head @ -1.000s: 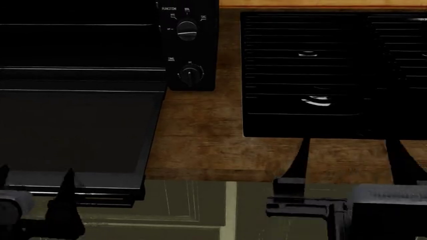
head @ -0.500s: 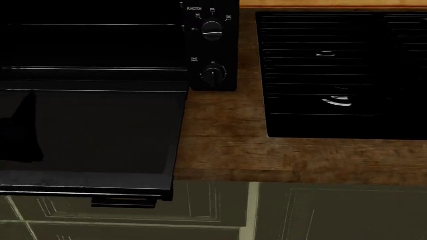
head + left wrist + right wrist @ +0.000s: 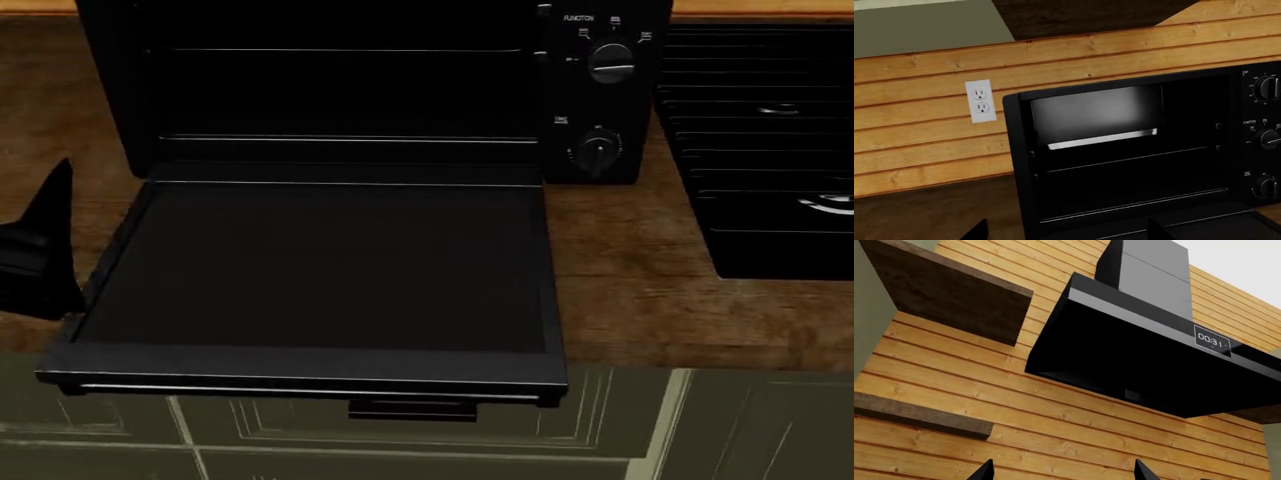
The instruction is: Close the toaster oven door.
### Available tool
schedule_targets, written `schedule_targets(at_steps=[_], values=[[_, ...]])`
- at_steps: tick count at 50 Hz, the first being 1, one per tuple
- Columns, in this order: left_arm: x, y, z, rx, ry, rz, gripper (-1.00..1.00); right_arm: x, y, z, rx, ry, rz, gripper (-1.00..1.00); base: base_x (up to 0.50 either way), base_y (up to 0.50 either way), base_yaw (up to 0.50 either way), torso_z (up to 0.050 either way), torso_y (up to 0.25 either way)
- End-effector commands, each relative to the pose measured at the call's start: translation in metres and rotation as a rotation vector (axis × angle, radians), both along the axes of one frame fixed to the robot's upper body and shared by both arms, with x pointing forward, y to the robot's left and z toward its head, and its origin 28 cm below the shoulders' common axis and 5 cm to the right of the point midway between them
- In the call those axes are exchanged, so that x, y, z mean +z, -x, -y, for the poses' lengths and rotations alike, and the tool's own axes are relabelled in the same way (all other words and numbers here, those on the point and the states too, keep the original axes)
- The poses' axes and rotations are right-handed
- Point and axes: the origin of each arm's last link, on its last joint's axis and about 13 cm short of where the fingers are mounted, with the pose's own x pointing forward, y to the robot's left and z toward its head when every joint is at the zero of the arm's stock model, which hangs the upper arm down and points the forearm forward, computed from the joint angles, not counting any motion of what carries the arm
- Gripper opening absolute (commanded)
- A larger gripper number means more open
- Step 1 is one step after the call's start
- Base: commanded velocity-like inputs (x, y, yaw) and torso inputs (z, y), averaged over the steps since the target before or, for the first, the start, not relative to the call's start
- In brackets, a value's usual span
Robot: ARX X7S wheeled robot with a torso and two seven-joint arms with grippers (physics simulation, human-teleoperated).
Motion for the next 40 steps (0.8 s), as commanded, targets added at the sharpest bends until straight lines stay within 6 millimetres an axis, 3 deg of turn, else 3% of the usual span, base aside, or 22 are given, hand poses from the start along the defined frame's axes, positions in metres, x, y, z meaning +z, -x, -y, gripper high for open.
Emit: schedule_targets(at_steps=[1,18,23,40], values=[[-0.0031,-0.0002,-0.0008,-0.011,-0.026,0.018,1.00,0.0004,0.0008,-0.0011,0.004,0.012,-0.004,1.00,0.00,0.50,0.00,0.000,0.000],[-0.0059,0.0004,-0.0002,-0.017,-0.034,0.022,1.00,0.0009,0.0032,-0.0005,0.003,0.013,0.003,1.00,0.00,0.50,0.00,0.000,0.000],[-0.0073,-0.0009,0.0009,-0.022,-0.033,0.021,1.00,0.0004,0.0062,0.0011,-0.003,-0.007,-0.007,1.00,0.00,0.00,0.00,0.000,0.000],[-0.0094,-0.0013,0.0007,-0.021,-0.026,0.021,1.00,0.0019,0.0062,-0.0006,0.001,0.005,-0.009,1.00,0.50,0.00,0.00,0.000,0.000]])
